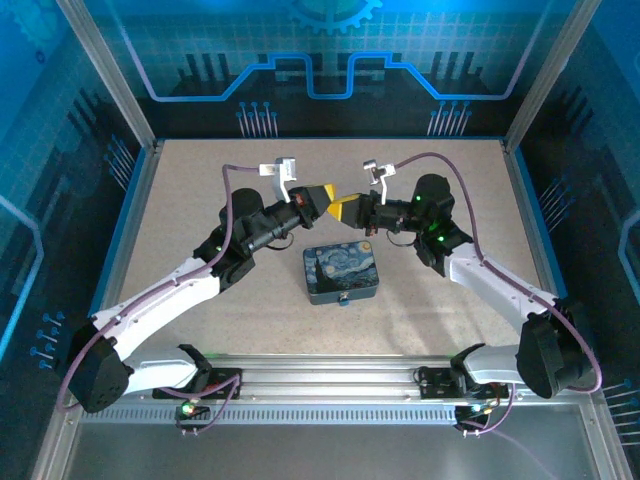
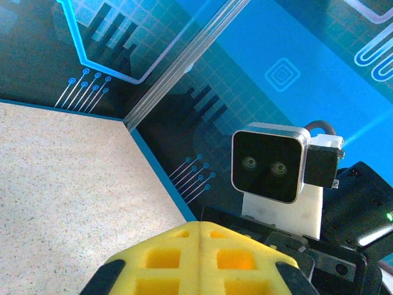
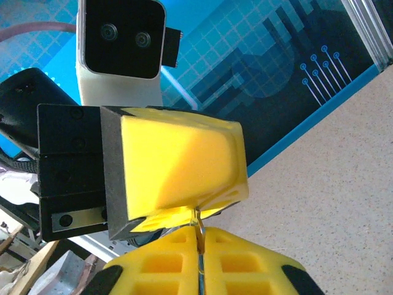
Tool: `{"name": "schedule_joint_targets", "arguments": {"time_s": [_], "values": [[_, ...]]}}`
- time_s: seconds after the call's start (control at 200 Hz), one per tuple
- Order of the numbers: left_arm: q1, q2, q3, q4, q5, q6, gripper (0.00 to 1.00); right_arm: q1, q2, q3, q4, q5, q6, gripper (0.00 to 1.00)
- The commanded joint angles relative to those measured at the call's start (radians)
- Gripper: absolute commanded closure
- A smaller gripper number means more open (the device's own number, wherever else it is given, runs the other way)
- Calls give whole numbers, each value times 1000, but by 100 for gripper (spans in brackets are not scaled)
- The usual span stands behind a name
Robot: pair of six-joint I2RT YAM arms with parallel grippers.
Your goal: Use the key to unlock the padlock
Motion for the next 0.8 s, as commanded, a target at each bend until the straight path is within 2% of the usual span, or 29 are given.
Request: {"name": "schedule_joint_targets", "arguments": {"time_s": [0.0, 0.09, 0.115, 0.2, 0.335, 0.405, 0.535, 0.625, 0.79], "values": [[-6, -26, -15, 46, 6, -19, 100, 13, -6, 21, -28, 27, -20, 96], [-6, -31, -14, 42, 1, -14, 100, 10, -14, 21, -63, 32, -41, 99], [-6, -31, -13, 38, -2, -11, 97, 10, -18, 21, -73, 34, -47, 99], [-5, -41, -10, 24, -11, 3, 77, 3, -28, 20, -117, 44, -71, 100], [-3, -71, -7, -33, -41, 45, 57, -17, -60, 10, -216, 66, -129, 100], [0, -94, -6, -81, -69, 70, 42, -36, -85, 6, -304, 86, -173, 100], [10, -139, -9, -204, -130, 99, 26, -79, -138, 2, -476, 139, -263, 100], [18, -151, -7, -337, -178, 99, 20, -113, -169, 4, -605, 204, -318, 100], [15, -122, -1, -536, -177, 77, 18, -162, -203, 31, -849, 391, -397, 100]]}}
